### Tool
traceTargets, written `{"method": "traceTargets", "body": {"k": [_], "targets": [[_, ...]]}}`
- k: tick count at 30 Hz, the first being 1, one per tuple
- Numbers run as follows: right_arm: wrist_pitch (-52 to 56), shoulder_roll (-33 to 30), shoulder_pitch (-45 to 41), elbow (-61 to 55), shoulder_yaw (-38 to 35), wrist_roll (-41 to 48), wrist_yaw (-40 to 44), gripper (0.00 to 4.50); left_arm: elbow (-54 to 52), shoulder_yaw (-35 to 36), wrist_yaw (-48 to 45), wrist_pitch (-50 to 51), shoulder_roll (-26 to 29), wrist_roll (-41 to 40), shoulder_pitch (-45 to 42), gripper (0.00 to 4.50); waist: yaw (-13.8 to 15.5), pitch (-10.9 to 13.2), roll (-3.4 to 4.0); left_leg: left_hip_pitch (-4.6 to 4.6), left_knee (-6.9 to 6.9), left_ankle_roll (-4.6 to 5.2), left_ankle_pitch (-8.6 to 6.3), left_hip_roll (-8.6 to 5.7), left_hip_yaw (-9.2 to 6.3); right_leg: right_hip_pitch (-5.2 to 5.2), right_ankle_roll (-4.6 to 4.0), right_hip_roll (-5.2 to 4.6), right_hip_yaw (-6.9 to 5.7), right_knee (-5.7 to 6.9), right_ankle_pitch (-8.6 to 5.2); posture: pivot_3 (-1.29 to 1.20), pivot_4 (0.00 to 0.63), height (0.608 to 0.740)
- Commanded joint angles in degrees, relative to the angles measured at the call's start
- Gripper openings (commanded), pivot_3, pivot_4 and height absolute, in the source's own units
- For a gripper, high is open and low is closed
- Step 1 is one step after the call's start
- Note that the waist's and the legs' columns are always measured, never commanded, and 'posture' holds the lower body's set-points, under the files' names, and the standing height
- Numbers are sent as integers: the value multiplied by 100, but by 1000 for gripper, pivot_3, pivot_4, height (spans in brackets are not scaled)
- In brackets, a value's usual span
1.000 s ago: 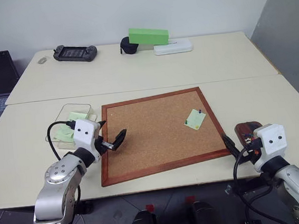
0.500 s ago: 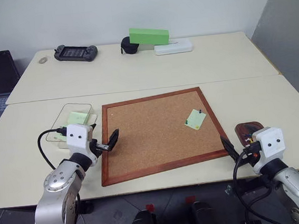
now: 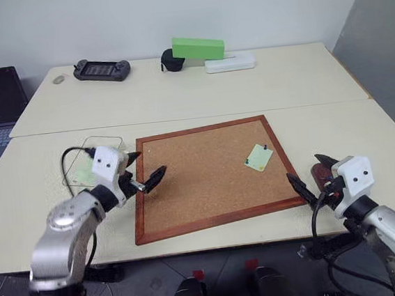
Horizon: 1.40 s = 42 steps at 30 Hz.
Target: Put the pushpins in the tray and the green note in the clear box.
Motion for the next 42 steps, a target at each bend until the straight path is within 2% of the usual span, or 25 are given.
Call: {"method": "traceTargets", "body": {"k": [1, 7, 12, 16, 22, 26, 28, 29, 30, 37, 42], "targets": [[26, -422, -306, 118, -91, 427, 610, 4484, 433, -432, -1073, -148, 309, -133, -632, 4500, -5, 1, 1, 1, -1, 0, 0, 0, 1, 0, 0, 1, 1, 0, 0, 0, 150, 740], [47, -989, -925, 679, 131, 635, 1258, 4484, 1386, -1319, -2302, -1282, 369, 470, -1486, 4500, -15, 1, 2, -3, -3, 1, 0, 1, 3, -4, -1, 2, 3, -1, 0, 0, 150, 740], [-129, -1061, -1379, 1225, 210, 424, 1247, 4484, 2100, -1641, -2543, -1948, 108, 830, -1937, 4500, -6, 1, 1, -7, 1, 1, 0, 2, 2, -7, -1, 4, 3, 3, 0, 0, 150, 740], [-221, -992, -1566, 1494, 225, 316, 1136, 4500, 2304, -1689, -2619, -2134, -158, 860, -1958, 3964, -7, 1, 2, -10, 2, 1, 0, 3, 1, -9, -1, 4, 3, 2, 0, 0, 150, 740], [-309, -865, -1577, 1534, 342, 216, 1033, 4500, 2319, -1624, -2392, -2167, -545, 869, -1860, 2814, -4, 2, 1, -16, 3, 1, 0, 2, 1, -14, -1, 1, 4, 4, 0, 0, 150, 740], [-341, -771, -1650, 1609, 448, 138, 973, 4500, 2333, -1654, -2397, -2252, -638, 907, -1711, 2071, -17, 1, 2, -13, 6, 1, 0, 3, 2, -14, 0, 1, 6, 9, 1, 0, 150, 740], [-358, -736, -1712, 1675, 496, 100, 961, 4500, 2341, -1676, -2391, -2295, -668, 932, -1657, 1843, -17, 1, 2, -11, 6, 1, 0, 5, 2, -14, -1, 2, 6, 11, 1, 0, 150, 740], [-368, -720, -1742, 1708, 513, 84, 960, 4500, 2341, -1682, -2386, -2304, -679, 943, -1639, 1565, -15, 1, 2, -11, 6, 1, 0, 6, 0, -14, -1, 3, 4, 11, 1, 0, 150, 740], [-387, -695, -1793, 1766, 533, 63, 951, 4500, 2350, -1685, -2393, -2309, -683, 953, -1633, 1501, -13, 1, 2, -11, 6, 1, 0, 5, 1, -14, -1, 3, 4, 12, 1, 0, 150, 740], [-496, -578, -1986, 1982, 671, -21, 937, 4500, 2394, -1637, -2351, -2112, -751, 912, -1620, 49, -5, 1, 2, -13, 7, 1, 0, 3, 2, -13, -1, 2, 5, 9, 1, 0, 150, 740], [-575, -346, -2271, 2321, 890, -168, 840, 4500, 2643, -1762, -2313, -2184, -853, 1087, -1473, 49, -19, 1, 2, -10, 7, 1, 0, 4, 2, -13, -1, 2, 6, 10, 1, 0, 150, 740]]}}
